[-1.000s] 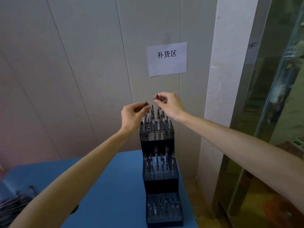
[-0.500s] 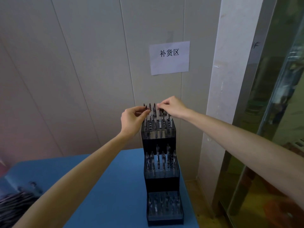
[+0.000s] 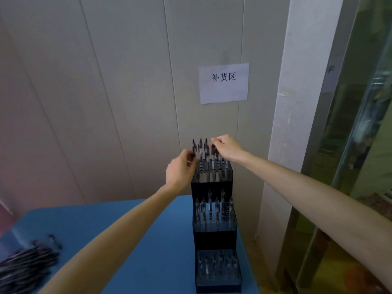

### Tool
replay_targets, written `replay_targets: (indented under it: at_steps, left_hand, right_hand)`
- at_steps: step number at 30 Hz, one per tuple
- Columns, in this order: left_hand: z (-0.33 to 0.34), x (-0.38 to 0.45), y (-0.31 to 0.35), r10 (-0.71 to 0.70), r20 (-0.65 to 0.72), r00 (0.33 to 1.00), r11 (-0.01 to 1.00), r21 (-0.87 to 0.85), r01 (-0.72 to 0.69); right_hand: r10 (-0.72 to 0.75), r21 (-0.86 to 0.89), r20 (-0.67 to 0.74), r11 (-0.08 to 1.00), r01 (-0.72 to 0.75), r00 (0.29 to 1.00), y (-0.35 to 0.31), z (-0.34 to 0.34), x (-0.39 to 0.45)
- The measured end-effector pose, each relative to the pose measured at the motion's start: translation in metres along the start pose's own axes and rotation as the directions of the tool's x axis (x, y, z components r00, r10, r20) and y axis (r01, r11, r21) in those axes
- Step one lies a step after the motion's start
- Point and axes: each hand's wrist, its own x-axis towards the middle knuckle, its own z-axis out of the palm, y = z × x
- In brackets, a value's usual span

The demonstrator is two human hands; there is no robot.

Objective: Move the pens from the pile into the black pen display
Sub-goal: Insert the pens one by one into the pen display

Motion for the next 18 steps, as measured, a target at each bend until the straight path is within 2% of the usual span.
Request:
replay_targets:
  at_steps: [2, 5, 6, 8, 9, 10, 14, 18]
  left_hand:
    - [-0.001, -0.005, -0.002, -0.002, 0.088, 0.996, 0.993, 0.117, -0.009]
    - [-0.008, -0.014, -0.002, 0.066, 0.125, 0.990, 0.938, 0.330, -0.104]
    - [-0.014, -0.016, -0.001, 0.119, 0.141, 0.983, 0.874, 0.454, -0.171]
    - [-0.030, -0.021, -0.001, 0.218, 0.229, 0.949, 0.668, 0.673, -0.316]
    - [-0.039, -0.024, -0.001, 0.232, 0.273, 0.934, 0.587, 0.726, -0.358]
    - [-0.050, -0.027, -0.001, 0.217, 0.298, 0.930, 0.548, 0.751, -0.368]
    - [-0.091, -0.052, -0.001, 0.121, 0.243, 0.963, 0.608, 0.748, -0.265]
    - [-0.134, -0.098, -0.016, 0.055, 0.218, 0.974, 0.629, 0.750, -0.203]
  right_hand:
    - [-0.011, -0.090, 0.011, 0.996, 0.012, 1.000, -0.003, -0.003, -0.001]
    - [-0.106, -0.326, 0.026, 0.939, 0.108, 0.994, -0.010, -0.011, -0.013]
    - [-0.151, -0.416, 0.012, 0.898, 0.142, 0.988, -0.011, -0.015, -0.017]
    - [-0.225, -0.536, 0.001, 0.822, 0.190, 0.974, -0.017, -0.022, -0.027]
    - [-0.240, -0.566, 0.016, 0.798, 0.207, 0.971, -0.021, -0.025, -0.031]
    - [-0.236, -0.590, 0.041, 0.779, 0.214, 0.971, -0.026, -0.028, -0.034]
    - [-0.243, -0.669, 0.091, 0.703, 0.240, 0.966, -0.047, -0.025, -0.058]
    - [-0.251, -0.609, 0.008, 0.767, 0.204, 0.968, -0.062, 0.012, -0.096]
